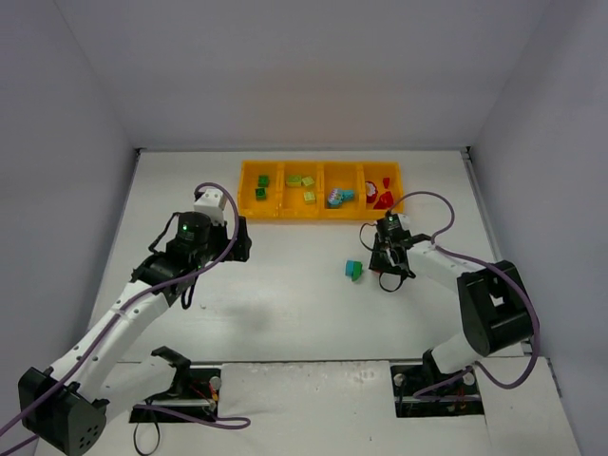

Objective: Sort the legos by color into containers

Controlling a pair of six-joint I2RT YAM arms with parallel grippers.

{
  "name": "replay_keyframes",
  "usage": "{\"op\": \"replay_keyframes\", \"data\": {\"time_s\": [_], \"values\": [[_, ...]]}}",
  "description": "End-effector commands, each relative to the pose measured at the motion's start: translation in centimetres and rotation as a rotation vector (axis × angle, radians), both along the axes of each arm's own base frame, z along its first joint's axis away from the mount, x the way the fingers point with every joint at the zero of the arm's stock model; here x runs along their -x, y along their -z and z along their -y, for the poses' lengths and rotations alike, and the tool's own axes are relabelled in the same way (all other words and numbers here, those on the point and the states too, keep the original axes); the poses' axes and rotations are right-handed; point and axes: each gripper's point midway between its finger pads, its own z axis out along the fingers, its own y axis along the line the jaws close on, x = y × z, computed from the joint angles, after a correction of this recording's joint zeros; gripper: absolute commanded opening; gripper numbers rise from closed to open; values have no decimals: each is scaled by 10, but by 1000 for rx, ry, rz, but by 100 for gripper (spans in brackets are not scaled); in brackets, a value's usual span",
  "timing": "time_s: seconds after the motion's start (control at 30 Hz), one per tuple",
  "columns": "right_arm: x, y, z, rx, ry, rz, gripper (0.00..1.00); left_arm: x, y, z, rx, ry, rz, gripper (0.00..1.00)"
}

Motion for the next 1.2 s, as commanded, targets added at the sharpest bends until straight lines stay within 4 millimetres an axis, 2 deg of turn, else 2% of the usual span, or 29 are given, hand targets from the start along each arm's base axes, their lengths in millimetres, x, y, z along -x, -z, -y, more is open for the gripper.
{"op": "replay_keyframes", "data": {"time_s": [0.0,0.07,0.1,0.2,0.3,0.33,0.37,0.4,0.43,0.5,0.53,0.57,0.6,0.63,0.67,0.7,0.73,0.77,0.8,0.83,0.87,1.0,1.07,1.1,1.13,1.17], "values": [[-11,-6,1,17,26,36,16,-12,-19,3,32,-5,67,97],[-13,-7,1,13,24,43,3,-12,-19,3,31,-5,65,97],[-18,-12,-1,8,22,62,0,-12,-19,3,31,-5,65,96],[-33,-29,-5,2,3,117,0,-12,-17,3,26,-5,62,96],[-59,-60,-8,-1,-12,205,0,-13,-19,2,25,-7,66,96],[-74,-78,-10,-6,-9,256,0,-12,-19,2,24,-6,68,97],[-83,-86,-8,6,-9,281,0,-12,-20,2,23,-5,70,96],[-95,-92,-1,9,10,301,0,-12,-20,1,22,-8,72,97],[-113,-112,1,-3,25,351,0,-12,-20,1,23,-10,73,96],[-137,-127,15,-1,46,395,0,-12,-20,1,22,-6,72,96],[-148,-122,19,21,51,386,2,-12,-20,2,23,-5,73,96],[-168,-144,20,28,56,439,4,-12,-19,1,21,-5,71,96],[-181,-137,26,53,53,428,7,-12,-19,2,23,-1,70,96],[-191,-142,28,59,56,440,11,-11,-20,2,21,2,73,97],[-210,-148,31,63,65,462,13,-12,-19,1,16,-3,72,96],[-218,-150,29,63,65,469,14,-11,-20,1,17,-3,74,96],[-226,-152,31,54,64,476,25,-12,-19,-1,9,-13,75,96],[-240,-168,28,38,56,513,30,-12,-19,-2,7,-16,74,96],[-246,-165,26,41,35,511,36,-12,-19,-2,7,-17,75,96],[-249,-170,23,31,21,521,47,-12,-19,-3,4,-21,74,96],[-251,-174,21,27,8,531,50,-12,-19,-3,4,-21,74,96],[-245,-193,18,28,-45,582,51,-13,-20,-4,-1,-27,74,96],[-232,-197,17,26,-74,599,51,-14,-21,-6,-1,-41,77,96],[-230,-210,17,26,-81,624,51,-13,-20,-6,-1,-41,75,97],[-220,-200,13,11,-112,601,51,-14,-21,-6,2,-42,78,97],[-211,-201,10,-2,-130,600,51,-14,-21,-6,2,-44,78,97]]}}
